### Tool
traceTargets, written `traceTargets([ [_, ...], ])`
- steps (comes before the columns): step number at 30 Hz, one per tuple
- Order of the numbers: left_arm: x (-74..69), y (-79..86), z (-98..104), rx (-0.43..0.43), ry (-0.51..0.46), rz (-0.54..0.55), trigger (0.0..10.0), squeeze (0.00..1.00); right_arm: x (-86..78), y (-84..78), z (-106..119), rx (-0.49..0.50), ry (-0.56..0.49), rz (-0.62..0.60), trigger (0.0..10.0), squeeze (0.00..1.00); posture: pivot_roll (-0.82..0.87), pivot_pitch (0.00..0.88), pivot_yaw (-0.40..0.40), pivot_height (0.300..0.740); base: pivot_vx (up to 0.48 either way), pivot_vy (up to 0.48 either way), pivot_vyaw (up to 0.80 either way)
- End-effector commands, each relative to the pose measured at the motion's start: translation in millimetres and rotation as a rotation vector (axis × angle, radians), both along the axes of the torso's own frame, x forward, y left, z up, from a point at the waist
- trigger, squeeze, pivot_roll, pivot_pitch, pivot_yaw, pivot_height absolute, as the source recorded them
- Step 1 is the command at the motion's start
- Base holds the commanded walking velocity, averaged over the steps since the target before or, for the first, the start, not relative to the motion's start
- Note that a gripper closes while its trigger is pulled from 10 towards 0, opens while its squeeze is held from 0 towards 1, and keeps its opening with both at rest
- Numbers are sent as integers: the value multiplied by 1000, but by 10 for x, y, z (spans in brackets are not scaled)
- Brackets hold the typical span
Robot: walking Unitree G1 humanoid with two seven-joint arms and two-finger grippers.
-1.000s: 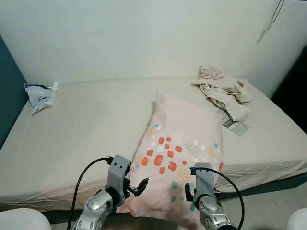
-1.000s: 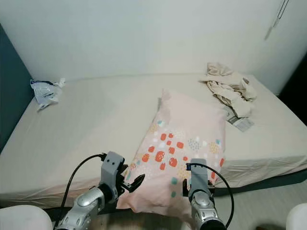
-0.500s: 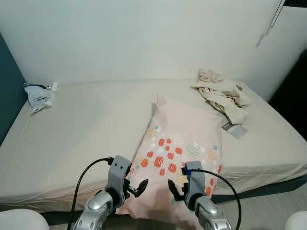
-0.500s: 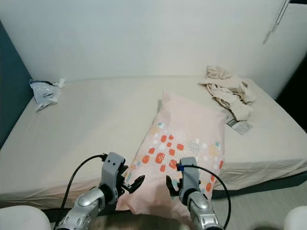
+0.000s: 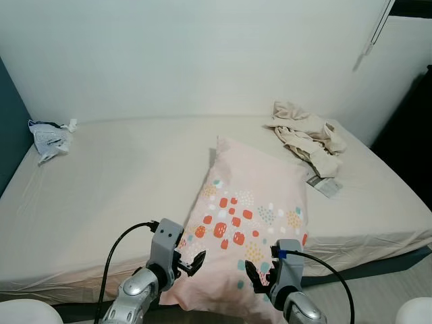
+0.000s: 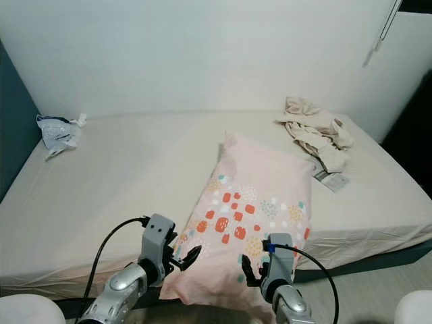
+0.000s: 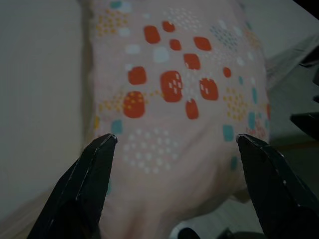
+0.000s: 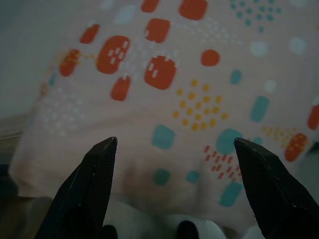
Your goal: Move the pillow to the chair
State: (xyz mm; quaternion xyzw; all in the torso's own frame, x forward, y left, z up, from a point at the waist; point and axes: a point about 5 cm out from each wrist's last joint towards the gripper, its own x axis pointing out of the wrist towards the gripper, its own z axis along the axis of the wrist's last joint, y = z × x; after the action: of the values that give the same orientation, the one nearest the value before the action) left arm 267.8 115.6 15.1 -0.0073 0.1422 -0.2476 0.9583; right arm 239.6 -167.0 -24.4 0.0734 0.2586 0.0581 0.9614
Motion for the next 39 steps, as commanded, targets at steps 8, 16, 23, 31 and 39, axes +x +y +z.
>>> traceTargets([
  [8,-25,53,-37,9,-4,88,10000,0,-59,-165,-153,-238,108,-10,10000,0,-87,0,-68,689,0,0,0],
  [16,47,212,50,145,-87,191,10000,0,115,-84,-27,-297,-2,39,10000,0,-64,0,-62,689,0,0,0],
  [23,217,565,289,176,-136,455,10000,0,493,87,307,-339,-164,113,10000,0,-14,24,-82,689,0,0,0],
  [31,166,508,320,137,-173,395,10000,0,652,141,482,-284,-232,133,10000,0,8,26,-107,689,0,0,0],
  [39,125,281,282,221,-180,208,10000,0,634,58,461,-266,-213,85,10000,0,-29,35,-113,679,0,0,0],
])
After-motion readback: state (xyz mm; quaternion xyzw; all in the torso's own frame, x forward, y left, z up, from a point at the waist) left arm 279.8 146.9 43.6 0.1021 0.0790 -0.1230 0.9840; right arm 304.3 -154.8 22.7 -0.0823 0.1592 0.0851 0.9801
